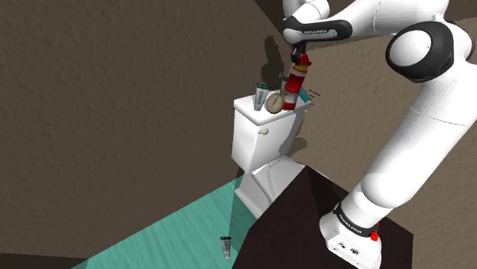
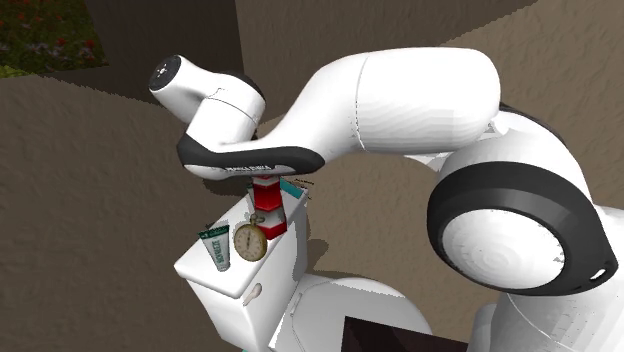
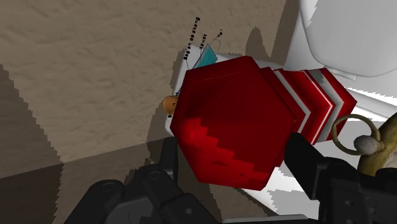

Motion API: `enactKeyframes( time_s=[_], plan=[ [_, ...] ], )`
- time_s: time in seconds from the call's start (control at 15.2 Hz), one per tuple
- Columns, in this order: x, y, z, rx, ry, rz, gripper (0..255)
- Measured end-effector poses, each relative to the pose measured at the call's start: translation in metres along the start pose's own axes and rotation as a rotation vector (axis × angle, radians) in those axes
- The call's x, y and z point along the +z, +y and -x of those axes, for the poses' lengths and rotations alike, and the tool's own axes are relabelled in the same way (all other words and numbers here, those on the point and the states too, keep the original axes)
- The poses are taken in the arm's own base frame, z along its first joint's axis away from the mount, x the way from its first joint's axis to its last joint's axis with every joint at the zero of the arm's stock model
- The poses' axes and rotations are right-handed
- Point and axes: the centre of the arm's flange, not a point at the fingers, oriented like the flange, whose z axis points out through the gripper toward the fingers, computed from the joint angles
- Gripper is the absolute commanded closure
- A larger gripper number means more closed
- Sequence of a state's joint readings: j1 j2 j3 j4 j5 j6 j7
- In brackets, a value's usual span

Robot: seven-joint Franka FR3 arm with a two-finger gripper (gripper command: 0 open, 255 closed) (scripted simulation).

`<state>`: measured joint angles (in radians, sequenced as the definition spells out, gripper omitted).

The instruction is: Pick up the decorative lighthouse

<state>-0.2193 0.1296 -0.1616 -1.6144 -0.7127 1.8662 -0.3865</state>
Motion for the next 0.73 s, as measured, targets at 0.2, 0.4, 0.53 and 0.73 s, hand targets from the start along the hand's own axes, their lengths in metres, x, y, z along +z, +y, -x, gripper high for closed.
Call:
enactKeyframes(
  time_s=[0.2,0.4,0.53,0.73],
  plan=[
    [-0.012,0.01,0.002,0.0,0.0,0.0,255],
    [-0.023,0.02,0.005,0.0,0.0,0.0,255],
    [-0.031,0.027,0.008,0.0,0.0,0.0,255],
    [-0.041,0.035,0.011,0.0,0.0,0.0,255]
  ],
)
